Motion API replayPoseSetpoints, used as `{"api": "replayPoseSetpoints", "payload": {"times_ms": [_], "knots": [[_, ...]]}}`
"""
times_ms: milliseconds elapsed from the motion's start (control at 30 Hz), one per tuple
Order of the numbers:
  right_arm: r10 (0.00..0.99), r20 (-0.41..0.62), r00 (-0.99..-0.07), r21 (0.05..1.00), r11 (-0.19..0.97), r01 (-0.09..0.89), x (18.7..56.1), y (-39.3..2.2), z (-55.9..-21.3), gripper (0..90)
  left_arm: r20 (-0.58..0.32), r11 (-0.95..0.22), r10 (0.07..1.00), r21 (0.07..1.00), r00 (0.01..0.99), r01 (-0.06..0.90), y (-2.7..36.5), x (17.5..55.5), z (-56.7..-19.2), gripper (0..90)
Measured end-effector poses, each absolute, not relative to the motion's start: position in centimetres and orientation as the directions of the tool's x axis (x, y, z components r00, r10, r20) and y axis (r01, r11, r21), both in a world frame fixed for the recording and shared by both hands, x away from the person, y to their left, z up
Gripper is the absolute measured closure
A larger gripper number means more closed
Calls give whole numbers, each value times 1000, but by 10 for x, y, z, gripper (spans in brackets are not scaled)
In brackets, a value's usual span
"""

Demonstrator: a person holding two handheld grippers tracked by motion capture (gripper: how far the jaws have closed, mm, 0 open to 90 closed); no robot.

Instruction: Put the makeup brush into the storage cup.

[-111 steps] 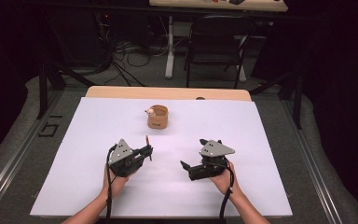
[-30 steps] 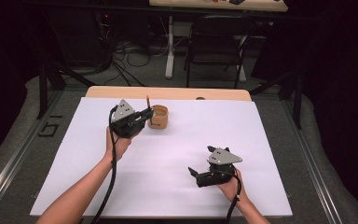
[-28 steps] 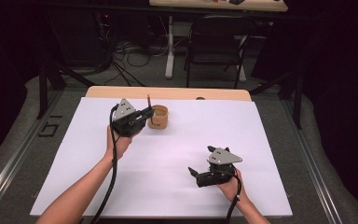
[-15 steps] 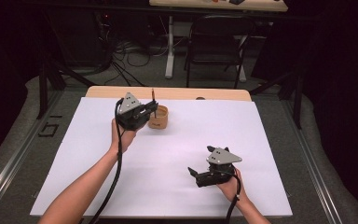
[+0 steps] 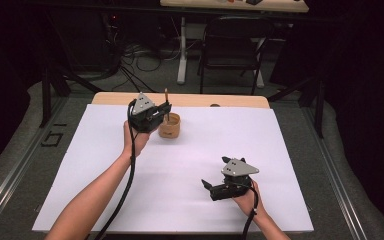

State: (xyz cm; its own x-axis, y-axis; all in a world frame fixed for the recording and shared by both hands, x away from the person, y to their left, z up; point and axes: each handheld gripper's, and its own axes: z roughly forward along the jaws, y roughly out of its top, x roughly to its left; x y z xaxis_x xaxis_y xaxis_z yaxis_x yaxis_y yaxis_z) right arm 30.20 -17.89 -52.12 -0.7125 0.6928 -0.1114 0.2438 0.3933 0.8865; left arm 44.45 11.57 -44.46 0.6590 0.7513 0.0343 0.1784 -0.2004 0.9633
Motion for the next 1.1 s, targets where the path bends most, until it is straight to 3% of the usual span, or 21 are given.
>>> {"api": "replayPoseSetpoints", "payload": {"times_ms": [1100], "knots": [[696, -105, -710, 899, 372, 232, 300, -179, -519, 0, 34, -198, 778, 961, 627, 194, 105, 472, -454, 832]]}}
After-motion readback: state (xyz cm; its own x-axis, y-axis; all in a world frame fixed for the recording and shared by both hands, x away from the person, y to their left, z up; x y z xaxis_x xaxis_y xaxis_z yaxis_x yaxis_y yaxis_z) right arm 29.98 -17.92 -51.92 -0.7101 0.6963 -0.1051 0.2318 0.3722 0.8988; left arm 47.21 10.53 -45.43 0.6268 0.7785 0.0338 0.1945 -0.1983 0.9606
